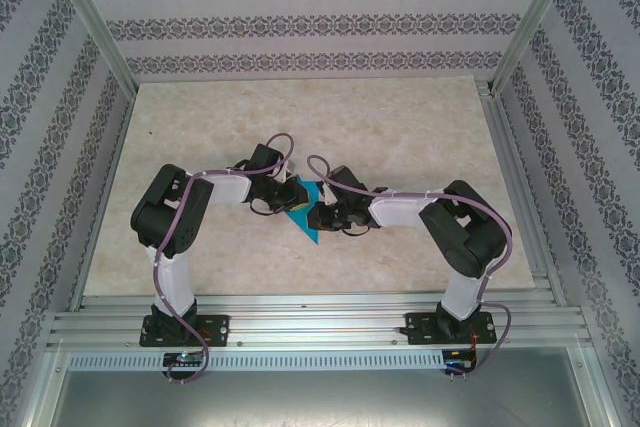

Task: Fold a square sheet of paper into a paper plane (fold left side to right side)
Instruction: Fourth fold the wing at the center of the table.

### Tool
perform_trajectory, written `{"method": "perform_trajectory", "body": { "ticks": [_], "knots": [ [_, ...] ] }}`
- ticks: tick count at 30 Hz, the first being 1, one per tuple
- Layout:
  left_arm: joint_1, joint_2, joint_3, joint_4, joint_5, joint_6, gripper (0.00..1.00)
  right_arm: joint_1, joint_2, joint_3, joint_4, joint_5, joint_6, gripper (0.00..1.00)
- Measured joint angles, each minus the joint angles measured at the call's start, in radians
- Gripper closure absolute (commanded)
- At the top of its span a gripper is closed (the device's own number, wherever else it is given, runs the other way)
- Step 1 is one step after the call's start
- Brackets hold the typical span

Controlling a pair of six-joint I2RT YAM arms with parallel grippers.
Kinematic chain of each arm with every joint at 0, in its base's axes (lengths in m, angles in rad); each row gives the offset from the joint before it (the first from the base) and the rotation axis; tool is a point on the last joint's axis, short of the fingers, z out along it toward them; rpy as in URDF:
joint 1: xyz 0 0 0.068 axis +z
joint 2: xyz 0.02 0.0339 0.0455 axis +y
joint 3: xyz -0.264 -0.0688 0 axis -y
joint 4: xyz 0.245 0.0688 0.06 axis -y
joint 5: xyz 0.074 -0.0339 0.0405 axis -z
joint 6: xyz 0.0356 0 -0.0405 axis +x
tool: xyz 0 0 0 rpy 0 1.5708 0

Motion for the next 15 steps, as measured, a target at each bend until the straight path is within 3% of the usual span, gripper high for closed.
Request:
{"method": "perform_trajectory", "body": {
  "ticks": [15],
  "knots": [
    [0.000, 0.000, 0.000, 0.000, 0.000, 0.000, 0.85, 0.013, 0.009, 0.020, -0.051, 0.030, -0.026, 0.86]
  ]
}}
